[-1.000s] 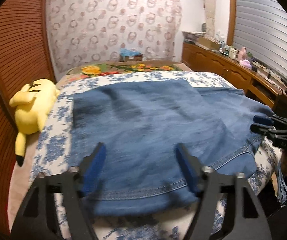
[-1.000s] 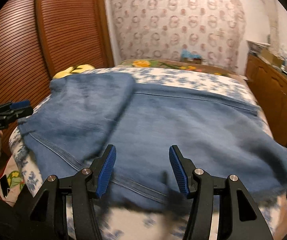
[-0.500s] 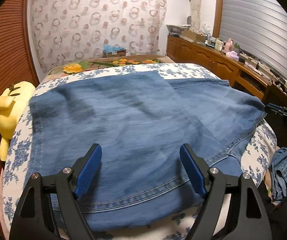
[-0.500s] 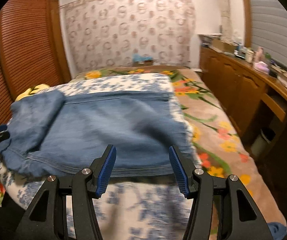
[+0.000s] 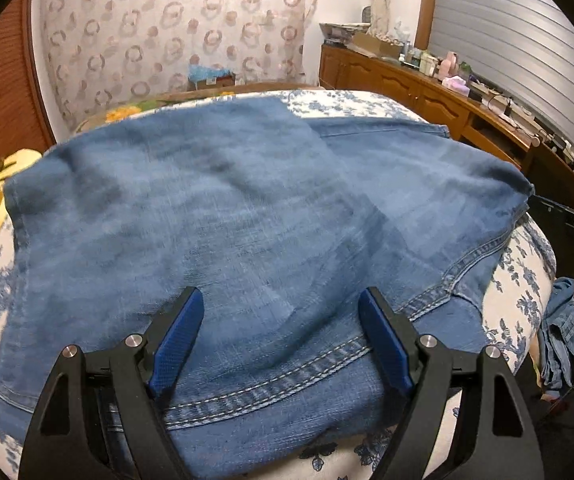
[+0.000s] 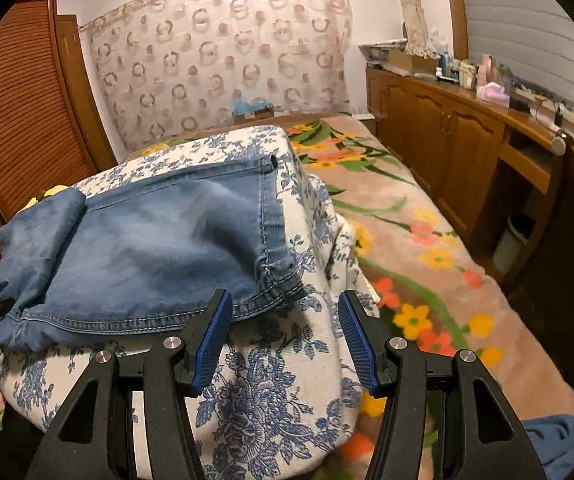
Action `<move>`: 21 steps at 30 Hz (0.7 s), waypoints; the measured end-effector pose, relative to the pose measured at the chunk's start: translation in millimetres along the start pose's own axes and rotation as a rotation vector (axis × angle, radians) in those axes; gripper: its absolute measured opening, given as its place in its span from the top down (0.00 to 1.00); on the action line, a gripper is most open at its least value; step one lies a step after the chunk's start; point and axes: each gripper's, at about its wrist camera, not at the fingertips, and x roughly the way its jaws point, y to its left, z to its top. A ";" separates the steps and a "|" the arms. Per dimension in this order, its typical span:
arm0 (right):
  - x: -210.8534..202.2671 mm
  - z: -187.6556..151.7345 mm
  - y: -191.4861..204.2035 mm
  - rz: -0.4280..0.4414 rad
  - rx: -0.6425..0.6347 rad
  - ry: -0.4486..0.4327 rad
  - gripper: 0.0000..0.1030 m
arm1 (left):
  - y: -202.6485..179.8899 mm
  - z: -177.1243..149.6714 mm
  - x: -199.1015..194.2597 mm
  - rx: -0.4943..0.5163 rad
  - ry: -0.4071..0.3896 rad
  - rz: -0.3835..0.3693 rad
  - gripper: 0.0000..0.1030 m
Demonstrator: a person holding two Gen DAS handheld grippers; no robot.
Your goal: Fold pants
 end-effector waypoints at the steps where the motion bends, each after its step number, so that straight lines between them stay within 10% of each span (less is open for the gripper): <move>1: 0.6 5.5 -3.7 0.007 0.003 0.002 0.45 | 0.1 -0.1 -0.3 0.000 -0.006 0.000 0.21; 8: 10.6 15.3 -11.9 0.026 -0.004 0.010 0.45 | -3.8 -4.4 0.9 0.003 -0.025 0.015 0.21; 14: 13.9 11.9 -14.7 0.020 -0.007 0.002 0.85 | -5.1 -4.7 1.9 -0.003 -0.027 0.013 0.21; 21: 1.7 28.5 -1.2 0.075 -0.032 -0.056 0.87 | -1.5 -3.7 -2.9 -0.017 -0.017 -0.010 0.21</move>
